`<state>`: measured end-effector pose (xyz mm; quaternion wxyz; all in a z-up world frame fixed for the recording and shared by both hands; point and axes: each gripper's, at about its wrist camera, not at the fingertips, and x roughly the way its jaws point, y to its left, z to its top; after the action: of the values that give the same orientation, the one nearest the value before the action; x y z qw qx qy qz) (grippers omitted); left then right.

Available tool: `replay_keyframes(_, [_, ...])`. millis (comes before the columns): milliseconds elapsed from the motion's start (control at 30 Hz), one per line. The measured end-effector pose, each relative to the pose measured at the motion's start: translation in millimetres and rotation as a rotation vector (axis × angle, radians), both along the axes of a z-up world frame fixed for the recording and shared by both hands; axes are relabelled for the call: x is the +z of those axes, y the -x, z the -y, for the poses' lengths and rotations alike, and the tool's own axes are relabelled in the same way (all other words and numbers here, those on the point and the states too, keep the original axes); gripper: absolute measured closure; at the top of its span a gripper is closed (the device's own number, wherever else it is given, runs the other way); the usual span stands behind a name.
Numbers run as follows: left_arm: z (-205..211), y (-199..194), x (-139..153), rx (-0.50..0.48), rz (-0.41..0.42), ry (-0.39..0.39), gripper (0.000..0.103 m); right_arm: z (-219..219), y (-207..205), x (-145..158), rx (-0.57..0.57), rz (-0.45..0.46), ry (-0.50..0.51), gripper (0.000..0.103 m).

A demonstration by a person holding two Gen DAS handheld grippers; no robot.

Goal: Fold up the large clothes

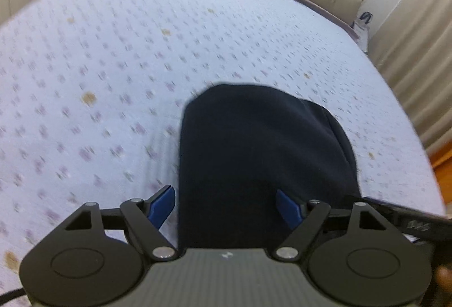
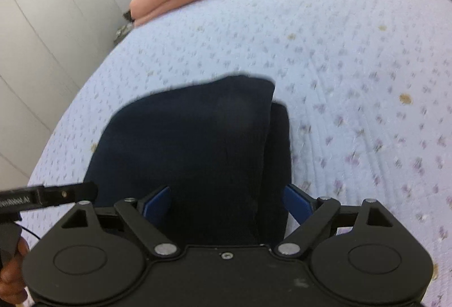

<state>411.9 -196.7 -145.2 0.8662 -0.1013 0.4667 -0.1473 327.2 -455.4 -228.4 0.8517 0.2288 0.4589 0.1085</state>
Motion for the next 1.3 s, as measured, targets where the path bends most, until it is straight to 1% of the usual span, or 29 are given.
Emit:
replay_keyframes(33, [-2.5,-2.6,-4.3,0.0,-0.018,0.027,0.022,1.9,-0.8,-5.8,-0.007,-0.01,-0.016,0.0])
replay_keyframes(100, [-6.5,-8.6,-11.5,0.003,-0.048,0.061,0.018,8.1,-5.2,-18.0,-0.023,-0.043,-0.073,0.0])
replay_keyframes(133, [-8.6,-11.8,-15.3,-0.003,-0.058,0.079,0.018,11.0,-8.2,-25.0,-0.028,-0.062,-0.112,0.0])
replay_keyframes(200, [-13.3,-18.6,-24.2,-0.005,-0.085,0.123,0.013,17.1,-14.3,-38.7,-0.034,-0.1,-0.193,0.0])
replay_keyframes(267, [-18.8,-26.7,-36.1,0.004,-0.136,0.185,0.012,23.1,-19.5,-52.4,-0.036,-0.131,-0.277,0.0])
replay_keyframes(333, [-22.7,-34.2,-47.7,0.01,-0.187,0.252,0.01,28.3,-23.0,-62.4,-0.028,-0.14,-0.347,0.0])
replay_keyframes(433, [-20.8,-41.6,-60.4,0.017,-0.231,0.303,0.009,31.8,-25.1,-67.3,-0.018,-0.13,-0.384,0.0])
replay_keyframes(533, [-16.3,-44.8,-71.8,0.045,-0.247,0.35,0.009,27.5,-25.4,-65.6,-0.008,-0.117,-0.375,0.0])
replay_keyframes(567, [-14.9,-45.0,-71.8,0.051,-0.245,0.356,0.011,26.2,-25.5,-64.9,-0.001,-0.111,-0.377,0.003])
replay_keyframes(600, [-13.9,-45.3,-70.8,0.051,-0.237,0.353,0.017,24.7,-25.3,-64.8,0.003,-0.098,-0.386,0.011])
replay_keyframes(633, [-13.2,-45.4,-69.3,0.045,-0.23,0.347,0.021,22.5,-24.6,-66.1,0.004,-0.092,-0.401,0.013])
replay_keyframes(667, [-13.0,-45.5,-66.3,0.029,-0.221,0.344,0.028,20.3,-24.0,-66.8,-0.003,-0.092,-0.411,0.016])
replay_keyframes(700, [-13.6,-45.4,-63.8,0.01,-0.213,0.349,0.036,18.1,-23.5,-65.2,-0.011,-0.086,-0.419,0.023])
replay_keyframes(767, [-19.9,-46.9,-59.2,-0.039,-0.214,0.388,0.042,15.4,-22.5,-62.7,-0.026,-0.085,-0.458,0.027])
replay_keyframes(833, [-27.5,-48.1,-52.1,-0.085,-0.219,0.453,0.046,12.9,-18.6,-54.2,-0.049,-0.068,-0.496,0.028])
replay_keyframes(900, [-34.3,-45.5,-41.7,-0.124,-0.228,0.505,0.046,6.6,-12.7,-37.5,-0.046,-0.035,-0.514,0.028])
replay_keyframes(967, [-44.1,-37.7,-22.0,-0.173,-0.209,0.498,0.046,-7.9,-2.7,-14.8,-0.039,-0.006,-0.513,0.028])
replay_keyframes(1033, [-61.2,-28.8,-1.1,-0.194,-0.197,0.507,0.046,-27.7,12.1,10.7,-0.034,0.015,-0.503,0.028])
replay_keyframes(1100, [-90.3,-23.0,17.0,-0.201,-0.206,0.537,0.046,-46.2,28.8,37.3,-0.035,0.042,-0.507,0.028])
replay_keyframes(1167, [-119.4,-15.7,34.5,-0.203,-0.222,0.548,0.046,-70.0,39.2,68.3,-0.039,0.055,-0.504,0.028])
replay_keyframes(1233, [-146.4,-9.7,47.0,-0.193,-0.245,0.553,0.045,-95.3,48.3,92.8,-0.027,0.06,-0.473,0.028])
replay_keyframes(1300, [-168.1,-1.5,52.7,-0.181,-0.255,0.543,0.044,-121.7,53.3,109.3,-0.011,0.058,-0.435,0.028])
